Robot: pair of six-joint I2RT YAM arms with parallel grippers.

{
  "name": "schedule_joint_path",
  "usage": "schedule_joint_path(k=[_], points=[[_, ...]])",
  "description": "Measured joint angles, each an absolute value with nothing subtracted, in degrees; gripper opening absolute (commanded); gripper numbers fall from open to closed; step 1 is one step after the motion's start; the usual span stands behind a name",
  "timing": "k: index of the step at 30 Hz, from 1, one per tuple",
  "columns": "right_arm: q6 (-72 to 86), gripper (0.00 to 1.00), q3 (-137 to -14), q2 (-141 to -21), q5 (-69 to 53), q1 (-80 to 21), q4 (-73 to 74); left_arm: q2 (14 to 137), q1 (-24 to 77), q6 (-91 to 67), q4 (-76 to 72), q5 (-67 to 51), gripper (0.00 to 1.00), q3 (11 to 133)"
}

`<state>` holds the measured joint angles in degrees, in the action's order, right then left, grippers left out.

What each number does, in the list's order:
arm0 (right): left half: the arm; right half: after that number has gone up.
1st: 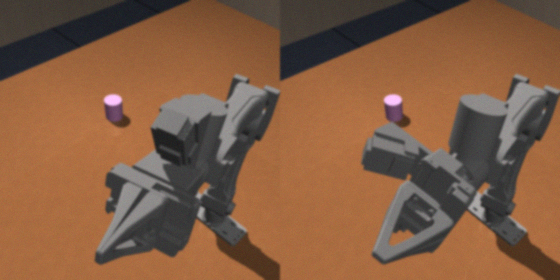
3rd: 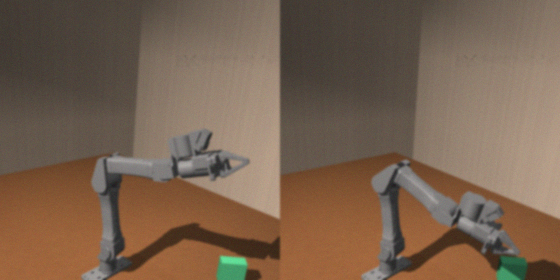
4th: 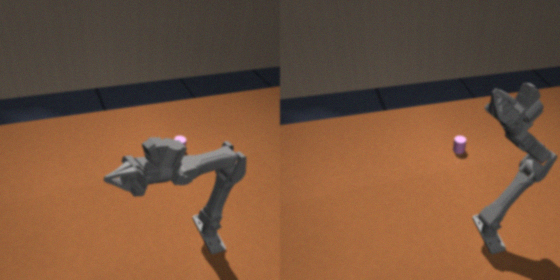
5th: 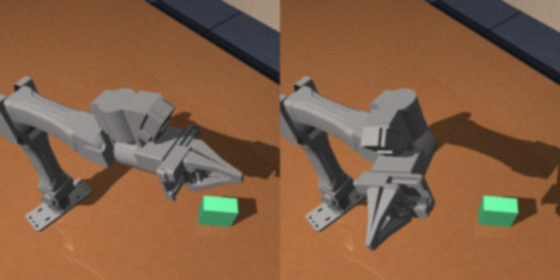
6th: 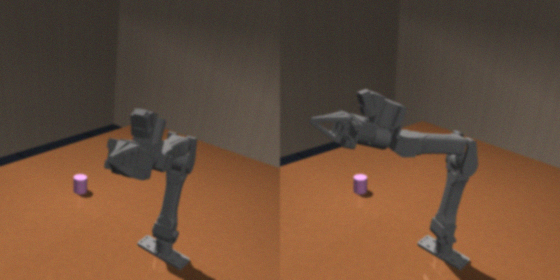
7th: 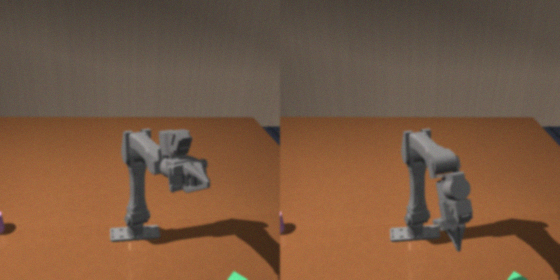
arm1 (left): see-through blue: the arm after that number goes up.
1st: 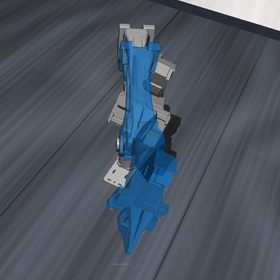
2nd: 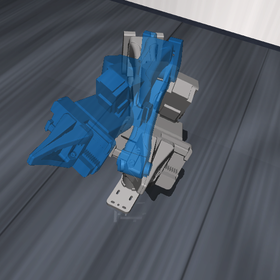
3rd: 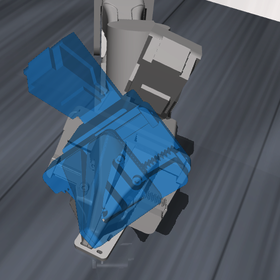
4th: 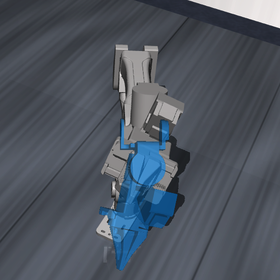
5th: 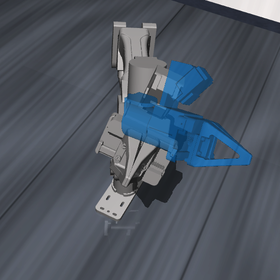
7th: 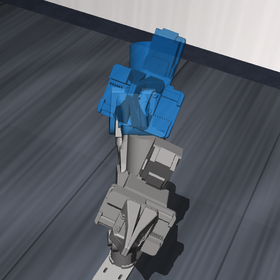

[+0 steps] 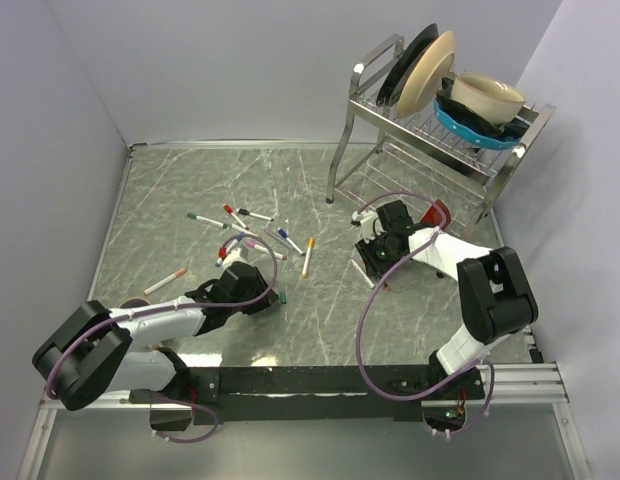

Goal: Open the pen caps

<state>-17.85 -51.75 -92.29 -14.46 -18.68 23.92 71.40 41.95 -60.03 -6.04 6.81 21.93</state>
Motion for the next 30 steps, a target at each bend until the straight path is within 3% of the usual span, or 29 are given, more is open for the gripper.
schedule_joint_path(k=[4,8,11,16,17,22,30], points=[[-17.91,0.47,-51.75,-92.27,-14.59,-18.68,24.18,69.93,41.95,-59.46,-5.06,6.85,0.57,21.93],[-19.03,0.52,-51.75,-91.11,-15.68,-18.59,25.21,66.13,41.95,-58.41,-1.85,8.12,0.83,21.98],[-20.45,0.54,-51.75,-88.90,-17.32,-18.55,26.26,61.78,41.95,-56.01,1.39,10.13,0.89,22.65],[-23.09,0.56,-51.75,-84.29,-21.87,-18.50,27.70,58.46,38.83,-49.91,5.82,13.17,0.89,27.81],[-23.77,0.57,-51.75,-83.46,-23.16,-18.50,28.12,58.81,37.41,-48.38,6.87,13.61,0.96,29.54],[-25.76,0.57,-51.75,-81.28,-26.94,-19.07,29.71,63.90,30.74,-40.71,12.49,13.39,0.91,39.13],[-27.20,0.57,-51.75,-77.49,-30.00,-21.28,30.96,79.29,25.87,-29.10,21.34,15.11,0.71,53.54]])
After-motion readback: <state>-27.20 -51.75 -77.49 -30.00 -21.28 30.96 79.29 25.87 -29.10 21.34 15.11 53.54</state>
